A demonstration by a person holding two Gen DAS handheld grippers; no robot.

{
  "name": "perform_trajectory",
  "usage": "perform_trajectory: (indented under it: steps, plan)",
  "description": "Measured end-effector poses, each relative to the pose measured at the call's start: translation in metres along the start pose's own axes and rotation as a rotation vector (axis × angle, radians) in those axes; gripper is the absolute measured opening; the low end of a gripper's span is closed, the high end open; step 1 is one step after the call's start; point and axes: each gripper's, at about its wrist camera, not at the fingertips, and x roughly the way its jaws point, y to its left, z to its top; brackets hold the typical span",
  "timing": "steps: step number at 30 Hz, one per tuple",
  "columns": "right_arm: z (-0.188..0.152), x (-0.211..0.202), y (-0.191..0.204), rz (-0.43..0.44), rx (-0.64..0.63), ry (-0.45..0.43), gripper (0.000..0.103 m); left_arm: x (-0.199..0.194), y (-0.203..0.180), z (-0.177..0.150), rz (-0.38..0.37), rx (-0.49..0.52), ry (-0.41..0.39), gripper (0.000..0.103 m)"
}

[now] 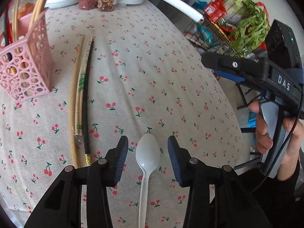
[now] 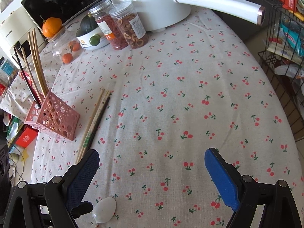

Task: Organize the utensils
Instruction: 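Grasp the white spoon with the left gripper while the right gripper grasps a wooden chopstick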

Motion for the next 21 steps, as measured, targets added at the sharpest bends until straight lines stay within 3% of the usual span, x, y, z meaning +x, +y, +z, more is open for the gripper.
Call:
perform_trajectory:
  steps: [3,6,10,11,12,16,21]
  plan:
    - [-0.001,-0.001,-0.004,-0.012,0.010,0.003,0.094,0.004,-0.024,-0.006,0.060,0.141,0.043,0.057]
    - [0.000,-0.002,-0.011,-0.018,0.033,-0.001,0.094,0.013,-0.037,-0.010,0.145,0.241,0.090,0.057]
    - [0.001,-0.003,-0.017,-0.025,0.056,-0.002,0.094,0.029,-0.038,-0.011,0.219,0.276,0.157,0.056]
    - [0.001,-0.003,-0.018,-0.027,0.058,0.001,0.094,0.033,-0.036,-0.010,0.223,0.271,0.161,0.052]
    - [0.000,-0.002,-0.019,-0.031,0.058,0.004,0.094,0.033,-0.036,-0.011,0.239,0.273,0.143,0.037]
    - [-0.001,0.000,-0.019,-0.038,0.056,0.015,0.094,0.026,-0.030,-0.011,0.215,0.247,0.111,0.037]
    - [0.001,0.005,-0.016,-0.041,0.048,0.024,0.094,-0.023,-0.015,-0.009,0.174,0.186,-0.025,0.036]
